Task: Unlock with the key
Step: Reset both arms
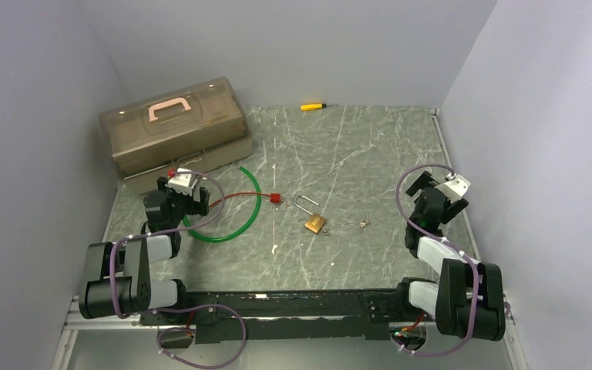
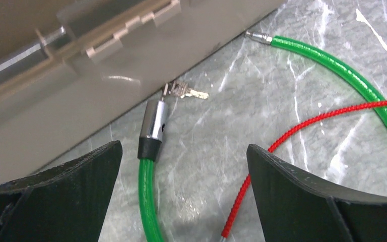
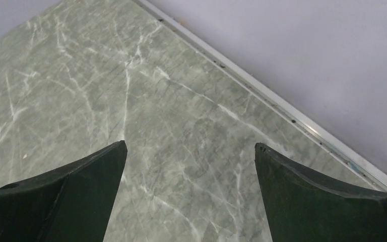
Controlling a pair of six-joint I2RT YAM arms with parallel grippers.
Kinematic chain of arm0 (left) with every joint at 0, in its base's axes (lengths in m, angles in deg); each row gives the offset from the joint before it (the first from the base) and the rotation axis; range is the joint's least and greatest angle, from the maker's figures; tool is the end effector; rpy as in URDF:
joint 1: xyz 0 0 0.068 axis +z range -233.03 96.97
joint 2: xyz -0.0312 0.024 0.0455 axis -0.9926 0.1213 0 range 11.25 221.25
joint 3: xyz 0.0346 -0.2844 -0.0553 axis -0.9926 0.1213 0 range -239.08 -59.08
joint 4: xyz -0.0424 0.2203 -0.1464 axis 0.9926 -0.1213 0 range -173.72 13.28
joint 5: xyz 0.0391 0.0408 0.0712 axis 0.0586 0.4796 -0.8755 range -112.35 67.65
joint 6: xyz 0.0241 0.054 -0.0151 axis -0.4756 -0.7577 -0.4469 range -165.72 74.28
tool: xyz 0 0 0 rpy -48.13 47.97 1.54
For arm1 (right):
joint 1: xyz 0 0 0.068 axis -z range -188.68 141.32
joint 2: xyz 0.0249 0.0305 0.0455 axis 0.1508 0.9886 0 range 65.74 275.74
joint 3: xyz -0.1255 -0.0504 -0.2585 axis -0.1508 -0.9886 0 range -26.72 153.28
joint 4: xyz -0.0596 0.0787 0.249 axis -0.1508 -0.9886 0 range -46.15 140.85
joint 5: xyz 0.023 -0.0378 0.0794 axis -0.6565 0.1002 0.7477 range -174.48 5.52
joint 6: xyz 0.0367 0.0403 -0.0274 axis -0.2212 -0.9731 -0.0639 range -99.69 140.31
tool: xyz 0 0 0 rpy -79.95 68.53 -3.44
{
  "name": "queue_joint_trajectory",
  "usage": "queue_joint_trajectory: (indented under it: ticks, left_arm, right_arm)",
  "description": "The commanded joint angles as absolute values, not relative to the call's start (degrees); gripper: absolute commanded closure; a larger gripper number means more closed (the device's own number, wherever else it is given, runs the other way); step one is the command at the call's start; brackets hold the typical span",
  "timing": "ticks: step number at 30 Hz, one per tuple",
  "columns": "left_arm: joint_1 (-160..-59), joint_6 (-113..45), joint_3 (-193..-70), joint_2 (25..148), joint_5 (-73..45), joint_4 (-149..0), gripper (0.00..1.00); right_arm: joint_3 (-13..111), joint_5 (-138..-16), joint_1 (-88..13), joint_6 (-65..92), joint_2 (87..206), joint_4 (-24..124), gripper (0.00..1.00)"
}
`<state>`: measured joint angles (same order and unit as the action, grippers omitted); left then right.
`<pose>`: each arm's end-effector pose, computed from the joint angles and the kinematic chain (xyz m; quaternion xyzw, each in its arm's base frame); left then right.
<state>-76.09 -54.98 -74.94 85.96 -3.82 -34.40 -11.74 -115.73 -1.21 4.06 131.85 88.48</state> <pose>0.2393 0.0145 0.1691 0.1122 0.7888 -0.0445 0.6026 0.2148 -0.0519 0.1879 0.3185 0.7059 -0.1652 0.6107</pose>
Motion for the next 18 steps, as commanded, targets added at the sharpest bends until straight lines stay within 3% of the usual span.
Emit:
queue_joint_trajectory:
  ticks: [1, 7, 12, 18]
  left_arm:
    - [-75.33, -51.75, -70.06, 88.33, -4.42, -12.18, 0.01]
    - [-74.95, -52.18, -70.09, 88.64, -2.74, -12.17, 0.01]
    - [-75.26, -52.83, -70.57, 88.14, -2.89, -13.59, 0.01]
    - [-79.14, -56.74, -62.45, 86.99, -4.93, -1.03, 0.01]
  right_arm:
    - [-12.76, -111.04, -2.04, 4.76, 132.28, 94.58, 0.0]
    - [-11.51, -101.93, -2.62, 8.24, 138.87, 101.15, 0.0]
    - [-15.15, -101.55, -10.72, 18.57, 151.12, 122.14, 0.0]
    - [-12.65, -103.22, -11.75, 17.47, 150.41, 114.54, 0.0]
